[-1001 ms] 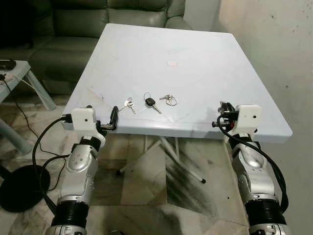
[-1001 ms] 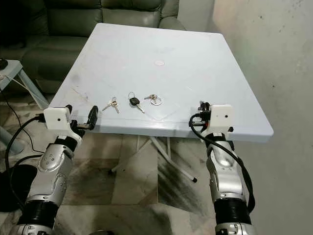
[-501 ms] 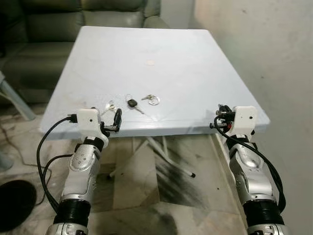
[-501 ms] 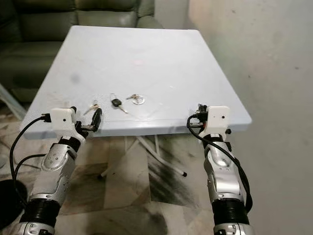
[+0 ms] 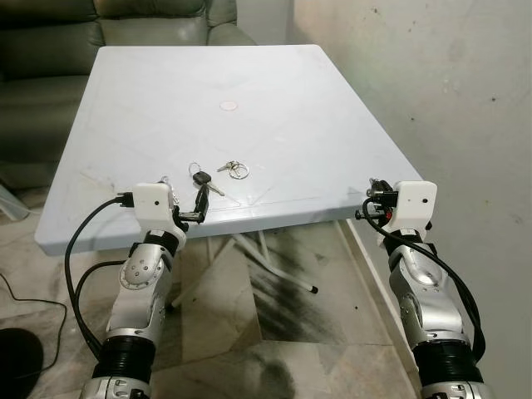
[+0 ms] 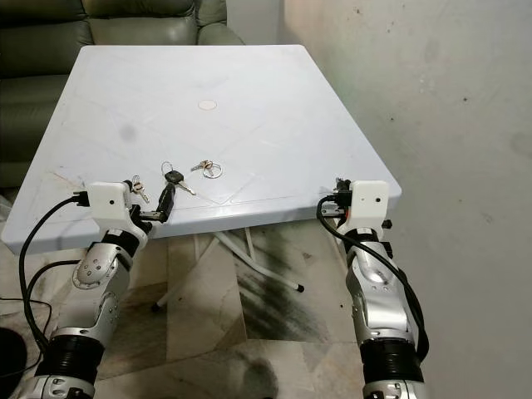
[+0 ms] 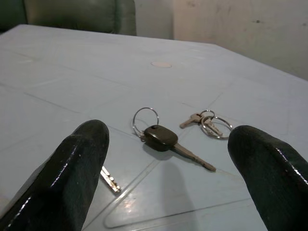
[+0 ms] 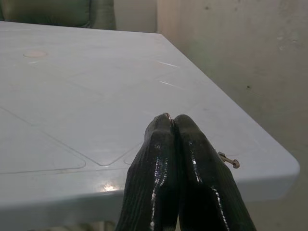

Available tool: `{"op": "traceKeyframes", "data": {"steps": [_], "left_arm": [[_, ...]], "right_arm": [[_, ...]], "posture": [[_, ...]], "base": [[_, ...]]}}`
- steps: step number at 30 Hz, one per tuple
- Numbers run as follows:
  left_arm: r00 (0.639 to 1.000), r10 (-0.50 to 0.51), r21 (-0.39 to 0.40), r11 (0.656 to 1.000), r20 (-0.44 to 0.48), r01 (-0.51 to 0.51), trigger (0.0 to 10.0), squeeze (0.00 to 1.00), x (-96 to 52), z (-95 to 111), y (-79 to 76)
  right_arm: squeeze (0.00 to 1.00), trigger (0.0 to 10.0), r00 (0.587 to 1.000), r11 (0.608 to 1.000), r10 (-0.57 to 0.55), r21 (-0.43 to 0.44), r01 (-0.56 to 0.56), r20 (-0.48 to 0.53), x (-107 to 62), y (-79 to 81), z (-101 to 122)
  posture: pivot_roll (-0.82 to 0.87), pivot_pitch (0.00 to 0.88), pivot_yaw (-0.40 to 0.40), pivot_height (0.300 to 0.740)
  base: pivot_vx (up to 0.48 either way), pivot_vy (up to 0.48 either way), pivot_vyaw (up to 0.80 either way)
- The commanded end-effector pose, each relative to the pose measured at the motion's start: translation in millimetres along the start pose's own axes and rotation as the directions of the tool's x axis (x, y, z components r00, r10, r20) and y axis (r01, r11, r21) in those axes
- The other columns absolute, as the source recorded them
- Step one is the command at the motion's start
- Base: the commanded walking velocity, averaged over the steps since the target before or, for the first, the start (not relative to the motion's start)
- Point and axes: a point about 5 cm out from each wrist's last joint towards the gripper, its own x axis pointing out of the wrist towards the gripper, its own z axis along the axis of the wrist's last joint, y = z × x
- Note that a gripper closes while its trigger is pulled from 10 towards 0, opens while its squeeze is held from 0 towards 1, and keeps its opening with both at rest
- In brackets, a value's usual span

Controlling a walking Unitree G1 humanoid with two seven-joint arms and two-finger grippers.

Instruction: Hang keys on a hook

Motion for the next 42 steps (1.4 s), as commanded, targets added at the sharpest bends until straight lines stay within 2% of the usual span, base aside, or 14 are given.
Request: {"op": "traceKeyframes", "data": {"steps": [1,7,17,19,42], "left_arm": [[1.0,0.002,-0.011,1.0,-0.023,-0.002,10.0,0.0,-0.1,-3.3,0.4],[1.0,0.011,-0.017,1.0,-0.022,-0.011,10.0,0.0,-0.4,-3.2,1.4],[0.999,0.022,-0.026,0.999,-0.043,-0.023,10.0,0.0,-0.7,-5.1,0.4],[0.998,0.024,-0.048,0.998,-0.052,-0.027,10.0,0.0,-1.0,-6.2,0.2],[0.997,0.026,-0.013,1.0,-0.066,-0.027,10.0,0.0,-4.5,-7.5,1.0]], "right_arm": [[0.0,10.0,1.0,1.0,0.009,-0.01,-0.009,0.011,-1.9,1.0,3.1],[0.0,10.0,1.0,1.0,0.014,-0.013,-0.014,0.006,-2.7,2.0,2.0],[0.0,10.0,1.0,1.0,0.018,-0.016,-0.018,-0.002,-4.7,1.4,0.3],[0.0,10.0,1.0,1.0,0.018,-0.017,-0.018,-0.002,-5.0,1.3,0.4],[0.0,10.0,1.0,1.0,0.012,-0.018,-0.012,-0.013,-7.5,-0.3,-1.4]], "posture": [[0.03,0.045,-0.025,0.74],[0.04,0.044,-0.025,0.74],[0.04,0.042,-0.028,0.74],[0.04,0.042,-0.028,0.74],[0.04,0.054,-0.031,0.74]], "base": [[0.0,0.48,-0.72],[0.0,0.386,-0.71],[0.0,0.0,-0.72],[0.0,0.0,-0.71],[0.0,0.0,-0.72]]}}
